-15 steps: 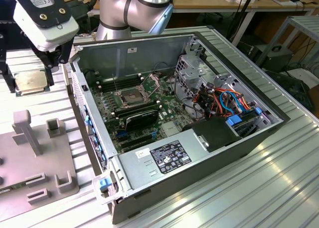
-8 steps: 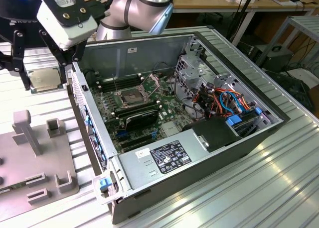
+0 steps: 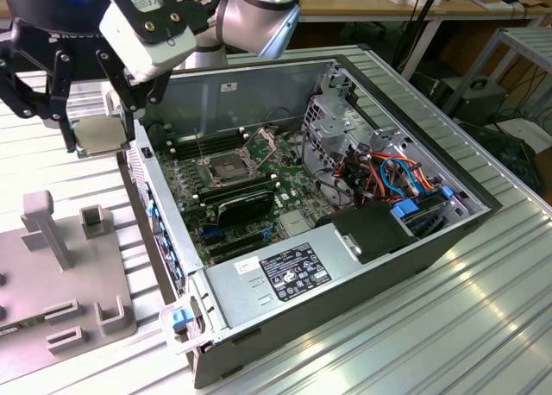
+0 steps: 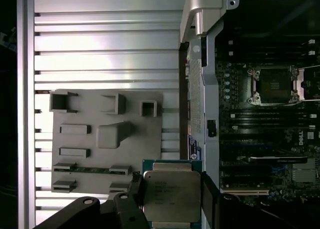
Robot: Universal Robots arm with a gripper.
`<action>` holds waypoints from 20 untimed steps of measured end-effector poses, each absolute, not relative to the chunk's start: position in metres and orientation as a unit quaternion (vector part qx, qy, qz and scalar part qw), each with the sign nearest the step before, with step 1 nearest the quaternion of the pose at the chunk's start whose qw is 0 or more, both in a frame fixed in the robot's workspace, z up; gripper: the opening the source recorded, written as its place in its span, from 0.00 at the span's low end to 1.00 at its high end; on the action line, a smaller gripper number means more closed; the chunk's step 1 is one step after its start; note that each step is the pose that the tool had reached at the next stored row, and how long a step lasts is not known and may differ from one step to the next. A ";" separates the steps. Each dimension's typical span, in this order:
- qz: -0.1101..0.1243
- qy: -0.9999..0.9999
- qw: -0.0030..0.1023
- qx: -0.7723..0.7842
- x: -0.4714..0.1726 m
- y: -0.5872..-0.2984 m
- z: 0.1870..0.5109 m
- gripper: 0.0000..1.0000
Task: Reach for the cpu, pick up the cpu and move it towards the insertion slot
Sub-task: 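Pick up the cpu and move it towards the insertion slot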
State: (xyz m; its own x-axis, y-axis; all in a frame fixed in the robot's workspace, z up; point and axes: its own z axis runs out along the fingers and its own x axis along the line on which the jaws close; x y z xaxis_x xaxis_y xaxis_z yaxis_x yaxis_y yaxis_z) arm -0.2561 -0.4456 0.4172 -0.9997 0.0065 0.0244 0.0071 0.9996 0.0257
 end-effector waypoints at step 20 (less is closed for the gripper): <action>-0.012 -1.000 0.012 -0.003 -0.195 -0.445 0.417 0.55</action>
State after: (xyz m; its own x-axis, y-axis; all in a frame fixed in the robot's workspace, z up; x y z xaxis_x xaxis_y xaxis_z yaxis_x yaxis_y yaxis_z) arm -0.1945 -0.4448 0.4166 -0.9997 0.0065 0.0244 0.0071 0.9997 0.0247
